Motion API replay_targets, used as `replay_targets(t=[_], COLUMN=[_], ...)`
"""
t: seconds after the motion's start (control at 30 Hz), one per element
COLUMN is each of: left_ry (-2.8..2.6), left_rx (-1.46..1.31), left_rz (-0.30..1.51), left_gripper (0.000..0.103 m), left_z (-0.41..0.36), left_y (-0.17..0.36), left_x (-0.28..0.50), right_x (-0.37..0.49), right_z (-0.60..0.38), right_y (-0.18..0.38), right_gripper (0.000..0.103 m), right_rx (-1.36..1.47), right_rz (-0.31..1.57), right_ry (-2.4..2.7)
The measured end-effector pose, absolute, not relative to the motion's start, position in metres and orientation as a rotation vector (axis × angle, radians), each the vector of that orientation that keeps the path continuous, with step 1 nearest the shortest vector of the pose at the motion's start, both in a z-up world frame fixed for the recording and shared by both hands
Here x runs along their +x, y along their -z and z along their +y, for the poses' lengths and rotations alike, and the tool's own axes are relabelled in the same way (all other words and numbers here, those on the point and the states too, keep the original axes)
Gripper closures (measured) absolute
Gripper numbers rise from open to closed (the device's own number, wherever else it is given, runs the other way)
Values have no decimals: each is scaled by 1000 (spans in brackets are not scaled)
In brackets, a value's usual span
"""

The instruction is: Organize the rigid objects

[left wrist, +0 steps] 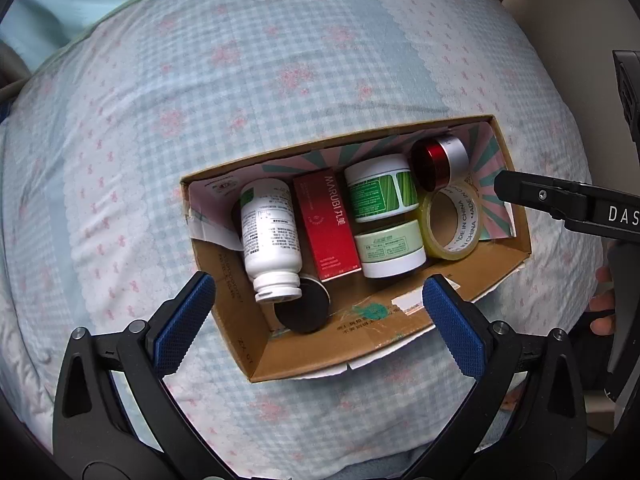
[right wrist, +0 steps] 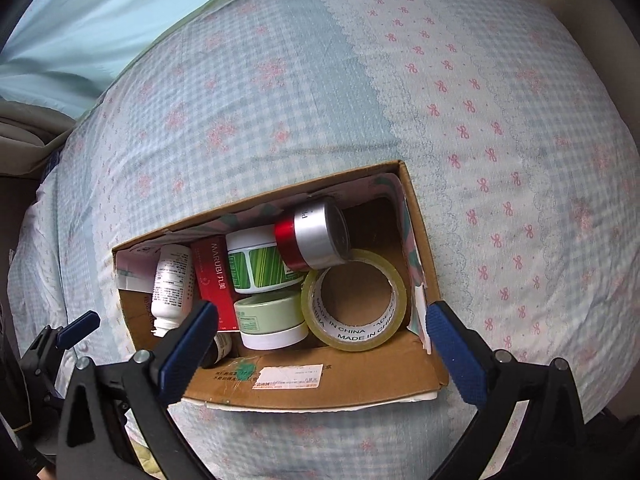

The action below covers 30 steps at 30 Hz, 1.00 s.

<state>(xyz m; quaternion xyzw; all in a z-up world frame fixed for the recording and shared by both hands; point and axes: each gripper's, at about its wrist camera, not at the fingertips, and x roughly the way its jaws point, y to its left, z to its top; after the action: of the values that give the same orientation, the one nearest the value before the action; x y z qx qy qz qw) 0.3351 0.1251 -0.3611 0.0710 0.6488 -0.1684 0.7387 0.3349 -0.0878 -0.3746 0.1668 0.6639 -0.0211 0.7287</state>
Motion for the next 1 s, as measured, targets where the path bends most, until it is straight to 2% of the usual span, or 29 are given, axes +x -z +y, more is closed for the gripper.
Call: replay_targets(t=[0.47,0.83,1.0], left_ry=[311,244,190], left_rx=[-12,-85,-82], left_rz=[1247,881,699], left_gripper=[0,0,0], left_z=[147,145,125], left_y=[245,90,37], left_x=[273,180,126], right_x=[277,187,140], right_z=[-71,-86,-103], right_y=[254,102,45], right_gripper=[0,0,0], right_rx=[204,79,53], right_rz=[1299,975,827], right_ry=[23,28,17])
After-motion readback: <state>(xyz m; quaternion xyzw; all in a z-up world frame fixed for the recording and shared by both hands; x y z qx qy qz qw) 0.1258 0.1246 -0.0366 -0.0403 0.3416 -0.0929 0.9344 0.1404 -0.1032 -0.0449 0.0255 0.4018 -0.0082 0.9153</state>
